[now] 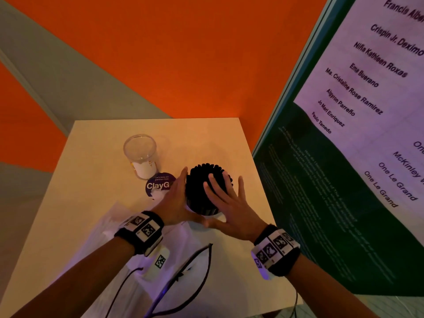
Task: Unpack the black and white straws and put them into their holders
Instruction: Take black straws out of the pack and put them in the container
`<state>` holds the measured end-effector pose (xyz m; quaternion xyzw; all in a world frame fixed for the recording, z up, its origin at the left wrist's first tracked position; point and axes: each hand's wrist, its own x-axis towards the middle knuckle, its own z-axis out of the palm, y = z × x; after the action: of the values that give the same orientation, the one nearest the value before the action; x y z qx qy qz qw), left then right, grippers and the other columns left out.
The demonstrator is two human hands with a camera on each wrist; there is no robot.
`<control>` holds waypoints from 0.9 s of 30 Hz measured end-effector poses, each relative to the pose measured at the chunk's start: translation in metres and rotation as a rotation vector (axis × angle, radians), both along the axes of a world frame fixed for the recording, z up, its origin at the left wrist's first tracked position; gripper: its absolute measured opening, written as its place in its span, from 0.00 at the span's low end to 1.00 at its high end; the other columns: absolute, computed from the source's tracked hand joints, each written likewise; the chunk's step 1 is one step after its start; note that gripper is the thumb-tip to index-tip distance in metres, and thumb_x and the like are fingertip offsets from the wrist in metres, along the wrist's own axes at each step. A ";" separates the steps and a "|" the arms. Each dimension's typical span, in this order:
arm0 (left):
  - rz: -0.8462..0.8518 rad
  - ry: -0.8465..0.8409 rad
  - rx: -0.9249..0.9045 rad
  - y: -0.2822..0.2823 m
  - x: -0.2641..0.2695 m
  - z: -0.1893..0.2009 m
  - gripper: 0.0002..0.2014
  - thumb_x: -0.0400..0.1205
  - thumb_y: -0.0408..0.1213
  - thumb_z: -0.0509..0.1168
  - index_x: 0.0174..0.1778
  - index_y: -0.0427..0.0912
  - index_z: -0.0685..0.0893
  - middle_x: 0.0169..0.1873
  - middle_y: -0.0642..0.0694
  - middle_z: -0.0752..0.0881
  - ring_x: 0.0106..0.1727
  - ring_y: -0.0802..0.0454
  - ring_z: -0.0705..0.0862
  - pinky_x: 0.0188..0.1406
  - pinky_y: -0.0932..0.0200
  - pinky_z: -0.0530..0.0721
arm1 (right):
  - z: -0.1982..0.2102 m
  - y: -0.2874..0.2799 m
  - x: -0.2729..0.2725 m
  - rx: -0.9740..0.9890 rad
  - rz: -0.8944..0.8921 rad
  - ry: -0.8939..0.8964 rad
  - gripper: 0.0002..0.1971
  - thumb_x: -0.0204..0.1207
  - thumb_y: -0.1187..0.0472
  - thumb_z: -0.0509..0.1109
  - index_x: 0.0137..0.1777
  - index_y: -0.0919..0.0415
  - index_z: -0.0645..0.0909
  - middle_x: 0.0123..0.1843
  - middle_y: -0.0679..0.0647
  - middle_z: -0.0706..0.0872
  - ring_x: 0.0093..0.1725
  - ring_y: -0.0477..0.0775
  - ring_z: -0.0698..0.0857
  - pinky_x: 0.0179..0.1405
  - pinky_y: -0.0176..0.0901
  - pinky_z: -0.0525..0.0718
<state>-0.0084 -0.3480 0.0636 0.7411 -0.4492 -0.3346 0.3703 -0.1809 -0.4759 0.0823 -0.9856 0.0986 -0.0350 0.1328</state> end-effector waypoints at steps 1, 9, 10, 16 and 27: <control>-0.006 0.054 -0.002 -0.003 0.001 -0.001 0.77 0.49 0.62 0.83 0.80 0.52 0.32 0.79 0.62 0.54 0.81 0.59 0.53 0.80 0.49 0.59 | -0.001 -0.005 -0.002 0.145 -0.029 -0.042 0.51 0.70 0.24 0.52 0.84 0.48 0.35 0.85 0.46 0.32 0.83 0.55 0.29 0.79 0.66 0.28; -0.145 0.239 -0.029 -0.023 0.014 -0.009 0.72 0.56 0.31 0.86 0.79 0.55 0.35 0.78 0.59 0.57 0.78 0.69 0.59 0.71 0.74 0.65 | -0.018 -0.038 0.009 0.816 -0.280 0.147 0.69 0.54 0.45 0.86 0.76 0.31 0.28 0.79 0.33 0.28 0.81 0.43 0.30 0.83 0.63 0.38; -0.163 0.221 -0.053 -0.026 0.014 -0.008 0.71 0.56 0.32 0.86 0.79 0.56 0.36 0.76 0.61 0.59 0.75 0.76 0.60 0.67 0.79 0.66 | -0.017 -0.035 0.016 0.861 -0.297 0.110 0.70 0.53 0.48 0.87 0.77 0.32 0.30 0.83 0.38 0.33 0.83 0.46 0.36 0.84 0.63 0.43; -0.030 0.230 -0.180 -0.026 0.025 -0.010 0.59 0.57 0.38 0.86 0.75 0.57 0.52 0.69 0.66 0.68 0.70 0.76 0.68 0.63 0.76 0.72 | -0.014 -0.038 0.019 0.960 -0.334 -0.166 0.54 0.59 0.55 0.86 0.79 0.42 0.54 0.75 0.32 0.65 0.75 0.27 0.65 0.70 0.21 0.68; -0.099 0.254 -0.096 -0.028 0.021 -0.011 0.69 0.57 0.36 0.86 0.81 0.59 0.39 0.69 0.75 0.68 0.73 0.71 0.69 0.66 0.75 0.71 | -0.019 -0.038 0.026 1.007 -0.256 -0.029 0.66 0.54 0.66 0.87 0.83 0.51 0.42 0.81 0.38 0.57 0.76 0.25 0.58 0.68 0.13 0.60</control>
<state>0.0128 -0.3763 0.0524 0.6510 -0.4502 -0.4219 0.4420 -0.1549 -0.5139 0.0631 -0.7790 0.2212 -0.0127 0.5866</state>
